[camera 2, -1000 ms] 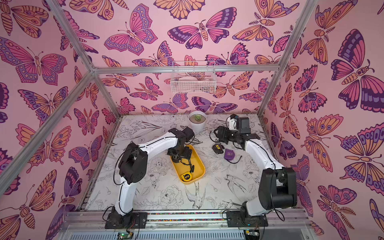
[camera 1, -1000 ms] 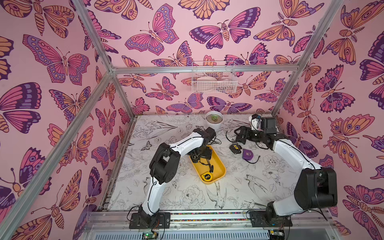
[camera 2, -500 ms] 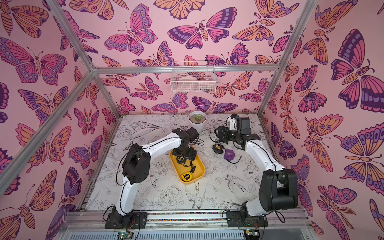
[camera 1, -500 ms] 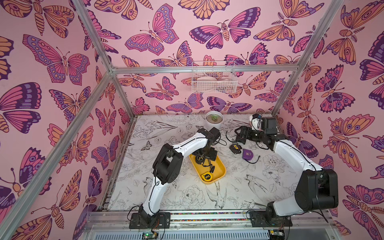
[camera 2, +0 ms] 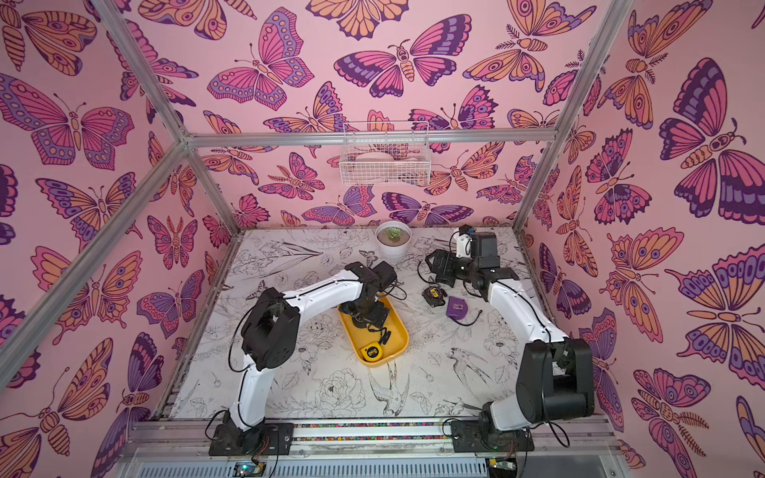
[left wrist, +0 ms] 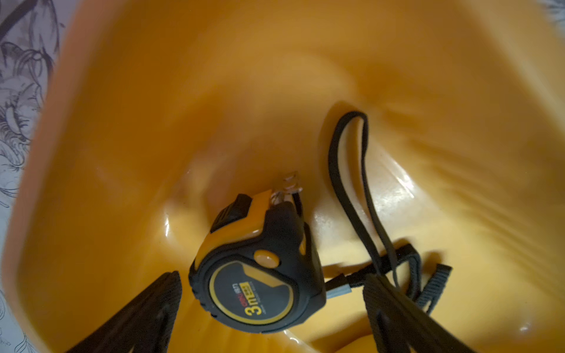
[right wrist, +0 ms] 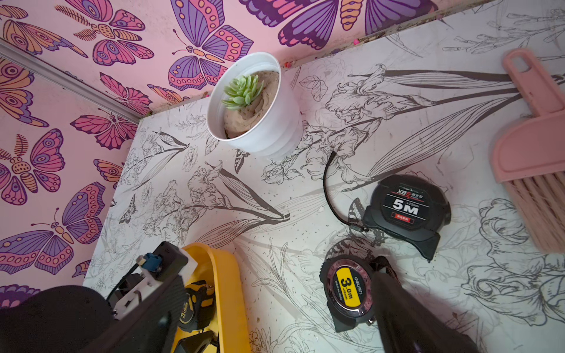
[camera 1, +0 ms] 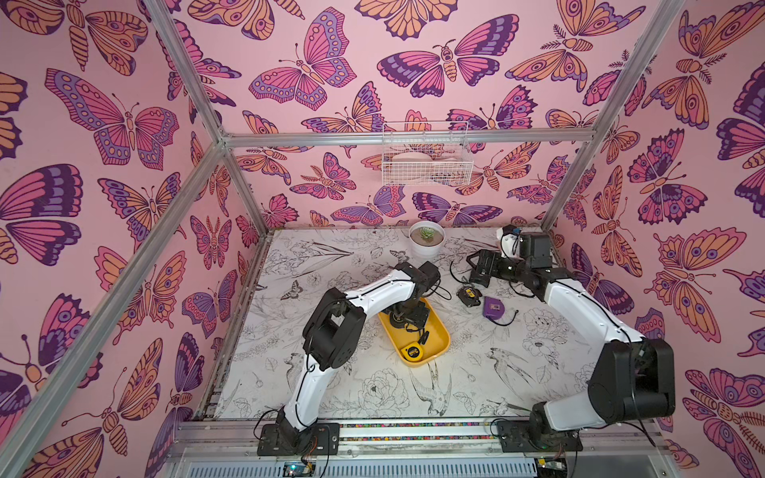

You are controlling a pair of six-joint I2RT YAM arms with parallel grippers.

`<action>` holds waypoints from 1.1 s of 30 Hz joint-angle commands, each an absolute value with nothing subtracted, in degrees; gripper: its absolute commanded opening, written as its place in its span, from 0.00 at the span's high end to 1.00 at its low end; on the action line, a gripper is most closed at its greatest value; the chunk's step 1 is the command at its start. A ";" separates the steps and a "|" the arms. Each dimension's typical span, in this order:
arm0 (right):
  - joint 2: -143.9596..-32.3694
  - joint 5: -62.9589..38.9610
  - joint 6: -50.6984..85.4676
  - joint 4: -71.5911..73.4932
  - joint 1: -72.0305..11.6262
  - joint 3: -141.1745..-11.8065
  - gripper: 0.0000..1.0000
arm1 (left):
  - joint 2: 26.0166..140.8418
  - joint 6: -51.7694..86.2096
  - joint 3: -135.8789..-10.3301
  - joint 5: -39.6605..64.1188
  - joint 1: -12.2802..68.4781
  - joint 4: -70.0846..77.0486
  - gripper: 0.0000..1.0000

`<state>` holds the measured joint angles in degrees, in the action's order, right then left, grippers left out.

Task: Take the tape measure out of the storage box
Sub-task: Pick up the tape measure from the storage box.

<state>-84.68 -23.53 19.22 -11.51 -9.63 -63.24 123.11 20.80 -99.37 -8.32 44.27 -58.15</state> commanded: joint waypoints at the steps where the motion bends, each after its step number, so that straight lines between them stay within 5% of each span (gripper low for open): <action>1: -83.42 -22.17 19.05 -10.54 -10.38 -62.57 0.01 | 121.42 21.03 -98.35 -10.95 44.03 -57.86 0.01; 9: -83.10 -21.56 18.98 -10.64 -10.54 -62.34 0.01 | 124.46 21.53 -99.93 -8.50 43.86 -57.93 0.03; 29: -80.39 -23.44 18.06 -9.67 -10.60 -59.56 0.01 | 126.67 20.94 -101.52 -5.38 42.17 -57.21 0.44; 31: -79.78 -24.73 18.15 -9.14 -10.60 -58.26 0.01 | 126.44 20.57 -101.52 -5.10 42.19 -56.89 0.42; 33: -79.35 -25.47 18.42 -8.61 -10.60 -57.02 0.01 | 126.59 20.57 -101.46 -5.02 42.14 -56.71 0.30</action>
